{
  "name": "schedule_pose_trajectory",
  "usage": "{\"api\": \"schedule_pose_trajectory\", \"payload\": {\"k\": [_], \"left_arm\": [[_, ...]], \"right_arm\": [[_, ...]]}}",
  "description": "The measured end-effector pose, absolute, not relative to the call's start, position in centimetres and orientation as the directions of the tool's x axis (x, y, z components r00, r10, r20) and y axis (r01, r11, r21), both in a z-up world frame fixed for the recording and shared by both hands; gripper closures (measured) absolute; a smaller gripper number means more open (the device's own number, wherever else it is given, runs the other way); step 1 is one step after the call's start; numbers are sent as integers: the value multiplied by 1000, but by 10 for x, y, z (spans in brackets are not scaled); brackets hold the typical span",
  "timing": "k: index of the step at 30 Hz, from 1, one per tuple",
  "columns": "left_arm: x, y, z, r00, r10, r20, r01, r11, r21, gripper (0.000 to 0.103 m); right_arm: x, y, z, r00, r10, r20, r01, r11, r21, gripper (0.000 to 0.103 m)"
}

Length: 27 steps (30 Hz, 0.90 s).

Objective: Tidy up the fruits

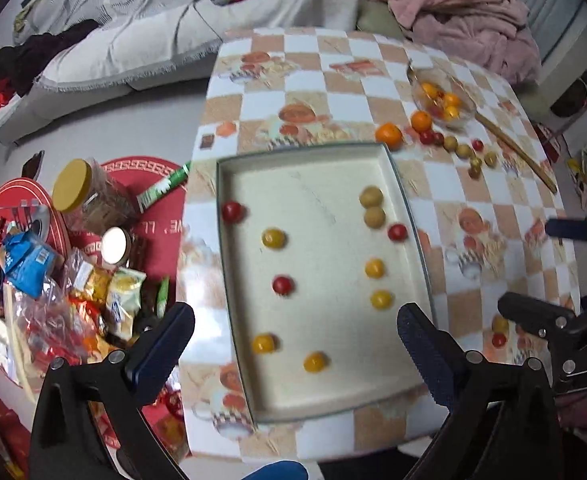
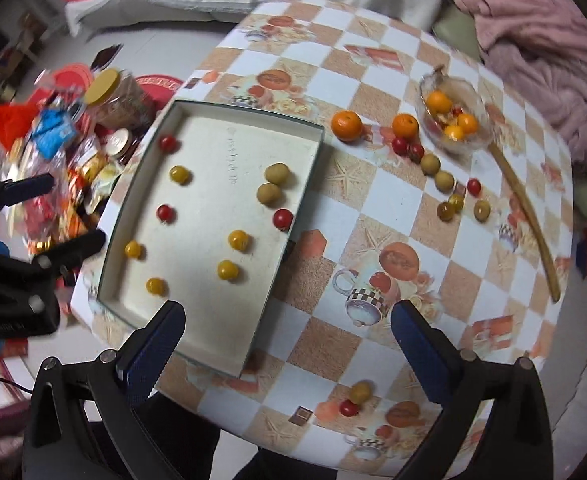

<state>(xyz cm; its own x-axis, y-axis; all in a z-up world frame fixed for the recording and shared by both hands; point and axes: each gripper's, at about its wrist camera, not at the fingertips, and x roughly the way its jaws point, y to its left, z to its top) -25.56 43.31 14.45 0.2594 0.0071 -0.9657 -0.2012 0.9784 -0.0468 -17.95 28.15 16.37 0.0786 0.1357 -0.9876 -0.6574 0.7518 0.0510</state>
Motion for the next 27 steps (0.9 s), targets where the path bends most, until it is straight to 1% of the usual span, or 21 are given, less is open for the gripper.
{"api": "schedule_pose_trajectory", "payload": {"k": [2,4,8,11,18,27], "left_arm": [[-262,425,144,231,9,-973,-204,978,-39,1],[-269,416,143,188,35,-982,-215,977,-7,1],[-280,401,145,160,68,-985,-213,976,33,1],[-283,393,150,163,105,-981,-203,977,70,1],[-285,381,159,182,140,-973,-169,980,109,1],[-290,377,163,193,145,-970,-152,982,116,1]], "right_arm": [[-186,282,169,79,147,-986,-679,732,55,0],[-190,282,170,80,147,-986,-693,719,52,0],[-193,277,173,84,139,-987,-709,704,39,0],[-191,273,175,84,140,-987,-706,707,40,0],[-192,269,171,67,131,-989,-690,722,49,0],[-202,274,170,66,126,-990,-709,704,42,0]]}}
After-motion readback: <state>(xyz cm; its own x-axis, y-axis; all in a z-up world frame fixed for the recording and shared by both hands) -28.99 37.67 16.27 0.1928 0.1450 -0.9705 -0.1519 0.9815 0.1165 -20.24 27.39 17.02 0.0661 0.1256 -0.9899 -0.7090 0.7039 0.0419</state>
